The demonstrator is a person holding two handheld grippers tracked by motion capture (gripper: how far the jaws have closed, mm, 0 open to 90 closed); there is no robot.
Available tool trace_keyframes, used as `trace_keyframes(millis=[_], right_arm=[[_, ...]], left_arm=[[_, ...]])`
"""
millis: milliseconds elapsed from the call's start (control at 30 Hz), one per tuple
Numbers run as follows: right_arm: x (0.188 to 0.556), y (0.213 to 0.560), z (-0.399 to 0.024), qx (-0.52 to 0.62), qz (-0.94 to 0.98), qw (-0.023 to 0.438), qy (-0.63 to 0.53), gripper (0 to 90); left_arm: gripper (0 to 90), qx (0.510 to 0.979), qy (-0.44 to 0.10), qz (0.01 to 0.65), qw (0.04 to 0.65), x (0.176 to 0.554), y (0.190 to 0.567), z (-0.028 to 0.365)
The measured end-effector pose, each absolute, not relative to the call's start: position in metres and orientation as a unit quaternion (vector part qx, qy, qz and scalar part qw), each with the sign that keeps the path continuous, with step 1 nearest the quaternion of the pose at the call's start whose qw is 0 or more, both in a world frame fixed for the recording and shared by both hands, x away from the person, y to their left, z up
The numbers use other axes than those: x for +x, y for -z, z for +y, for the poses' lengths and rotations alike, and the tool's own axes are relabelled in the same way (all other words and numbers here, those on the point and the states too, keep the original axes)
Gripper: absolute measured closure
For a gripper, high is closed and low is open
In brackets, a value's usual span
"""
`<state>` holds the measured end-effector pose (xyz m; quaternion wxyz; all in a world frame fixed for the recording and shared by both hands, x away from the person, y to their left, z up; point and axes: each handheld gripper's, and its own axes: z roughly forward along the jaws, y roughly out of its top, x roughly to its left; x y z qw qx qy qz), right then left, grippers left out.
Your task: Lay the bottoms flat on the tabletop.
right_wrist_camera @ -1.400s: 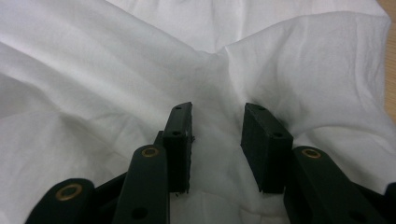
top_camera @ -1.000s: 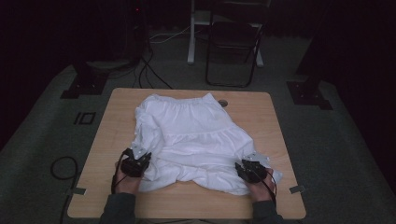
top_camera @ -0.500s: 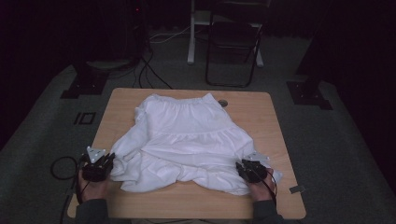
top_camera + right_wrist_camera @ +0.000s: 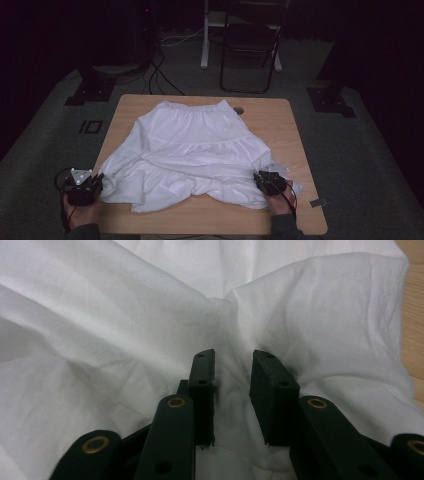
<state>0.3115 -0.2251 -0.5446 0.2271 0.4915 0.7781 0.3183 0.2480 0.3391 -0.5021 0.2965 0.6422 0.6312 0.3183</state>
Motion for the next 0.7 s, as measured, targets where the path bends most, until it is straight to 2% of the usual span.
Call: trace_keyframes(millis=[300, 700], right_arm=[[0.312, 0.544, -0.225, 0.491, 0.779, 0.228, -0.317, 73.7], [0.310, 0.543, -0.237, 0.491, 0.783, 0.227, -0.308, 81.3]], left_arm=[[85.4, 0.621, -0.322, 0.653, 0.291, 0.233, 0.505, 0.362], [85.5, 0.593, -0.332, 0.676, 0.285, 0.225, 0.504, 0.385]])
